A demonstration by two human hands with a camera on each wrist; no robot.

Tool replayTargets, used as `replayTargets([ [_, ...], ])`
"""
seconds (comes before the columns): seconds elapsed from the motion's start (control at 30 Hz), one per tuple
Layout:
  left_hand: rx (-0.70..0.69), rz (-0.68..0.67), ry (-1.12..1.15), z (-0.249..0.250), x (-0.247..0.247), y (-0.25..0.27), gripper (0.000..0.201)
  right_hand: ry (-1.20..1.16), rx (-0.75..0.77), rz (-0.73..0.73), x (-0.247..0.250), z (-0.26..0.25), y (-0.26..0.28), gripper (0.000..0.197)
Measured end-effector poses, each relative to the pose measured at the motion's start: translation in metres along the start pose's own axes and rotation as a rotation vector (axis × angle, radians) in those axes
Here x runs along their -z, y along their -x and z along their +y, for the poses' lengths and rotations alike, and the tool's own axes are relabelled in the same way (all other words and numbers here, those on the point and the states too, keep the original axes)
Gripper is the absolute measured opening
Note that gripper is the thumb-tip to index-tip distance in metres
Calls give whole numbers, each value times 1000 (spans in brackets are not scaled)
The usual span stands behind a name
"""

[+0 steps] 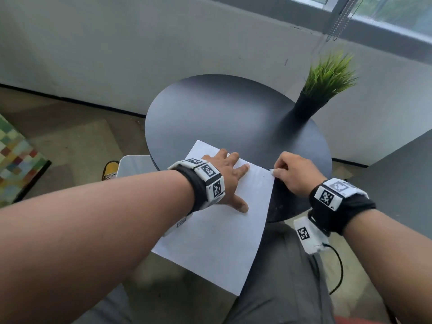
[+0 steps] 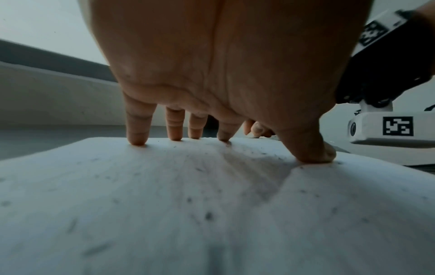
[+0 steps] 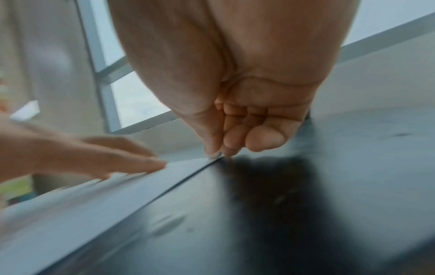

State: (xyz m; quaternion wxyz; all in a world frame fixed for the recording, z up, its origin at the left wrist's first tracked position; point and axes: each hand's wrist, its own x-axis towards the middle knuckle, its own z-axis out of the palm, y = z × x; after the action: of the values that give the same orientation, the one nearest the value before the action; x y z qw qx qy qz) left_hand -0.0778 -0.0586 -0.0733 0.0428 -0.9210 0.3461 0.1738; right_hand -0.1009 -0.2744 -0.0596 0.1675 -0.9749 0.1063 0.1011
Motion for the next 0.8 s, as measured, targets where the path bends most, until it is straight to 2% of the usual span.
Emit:
replayTargets([
  [0.1,7,5,92,-8,4,9,97,-109,-50,11,5,23,-1,9],
  [0.2,45,98,155,-31,0,30,81,-38,-30,108,13,29,14,15],
  [0.27,189,191,204,-52,-9,52,74,-29,57,147,9,19,35,22],
  [0.37,488,284,468,-76,-29,83,72,14,327,-24,-22,-11,73,35],
  [0.4,564,301,597,-81,-34,90,71,60,363,-92,-33,-19,82,41],
  [0.47,656,274,864,-86,-38,99,63,132,340,-141,-44,-27,91,43],
  [0.5,665,260,965,-87,-37,102,53,137,316,-133,-45,-29,92,42],
  [0.57,620,257,1020,-86,-32,109,41,129,293,-120,-45,-29,94,45],
  [0.63,573,219,988,-84,-25,115,51,111,281,-124,-46,-29,96,44],
  [0.67,562,210,987,-82,-21,118,50,104,272,-130,-46,-30,98,40],
  [0.73,537,248,1003,-78,-15,122,33,50,249,-135,-43,-32,101,41],
  [0.8,515,369,968,-76,-7,126,24,-103,208,-102,-35,-33,101,49],
])
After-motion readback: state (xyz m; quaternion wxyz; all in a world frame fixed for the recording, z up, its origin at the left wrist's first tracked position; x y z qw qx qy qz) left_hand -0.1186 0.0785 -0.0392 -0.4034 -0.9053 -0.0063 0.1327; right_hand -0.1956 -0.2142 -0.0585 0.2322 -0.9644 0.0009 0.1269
